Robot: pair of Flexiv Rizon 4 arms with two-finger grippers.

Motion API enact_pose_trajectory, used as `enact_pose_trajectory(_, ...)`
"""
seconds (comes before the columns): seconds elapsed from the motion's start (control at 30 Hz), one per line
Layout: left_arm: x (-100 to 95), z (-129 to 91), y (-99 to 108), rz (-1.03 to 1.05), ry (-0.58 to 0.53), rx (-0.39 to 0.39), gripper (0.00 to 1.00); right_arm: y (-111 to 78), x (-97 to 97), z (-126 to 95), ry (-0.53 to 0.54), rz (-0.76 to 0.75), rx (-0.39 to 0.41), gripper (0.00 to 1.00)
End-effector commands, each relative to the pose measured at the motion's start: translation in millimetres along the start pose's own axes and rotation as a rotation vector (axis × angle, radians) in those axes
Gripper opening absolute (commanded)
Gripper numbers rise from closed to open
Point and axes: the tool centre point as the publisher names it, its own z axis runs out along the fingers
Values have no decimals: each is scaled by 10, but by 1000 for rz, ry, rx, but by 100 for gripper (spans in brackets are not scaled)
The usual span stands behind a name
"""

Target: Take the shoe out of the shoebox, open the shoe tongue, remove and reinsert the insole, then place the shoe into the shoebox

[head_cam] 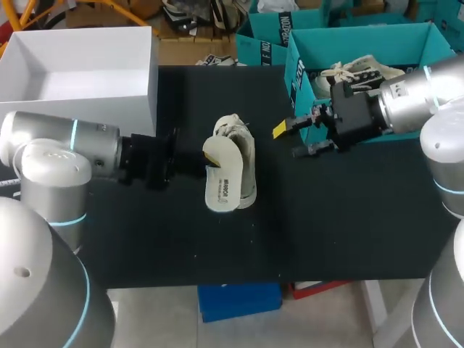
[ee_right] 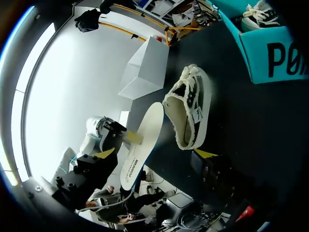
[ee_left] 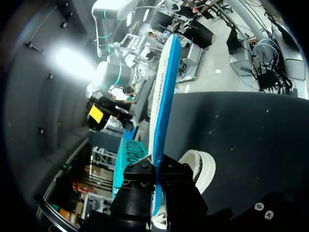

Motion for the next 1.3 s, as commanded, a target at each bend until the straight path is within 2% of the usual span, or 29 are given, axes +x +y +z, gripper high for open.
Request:
enact_pose_trajectory(0.03,76,-85,-81,-7,43,15,0,-243,64,-227,-71,8,-129,100)
enact_pose_trajectory(0.37,237,-30,-218,-42,69,91,0,-445,94,-377,-119,36,-199,100)
enact_pose_trajectory(0.83,296,51,-251,-31,123,157,0,-691,172,-576,-160,51,-269,100)
enact_pose_trajectory(1.0,289,77,-238,-23,136,173,0,-717,186,-594,-173,48,-286,100)
enact_pose_trajectory(1.17,249,99,-224,9,168,225,0,-717,186,-594,-173,48,-286,100)
enact_pose_trajectory(1.3,212,96,-144,-16,209,220,0,-717,186,-594,-173,48,-286,100)
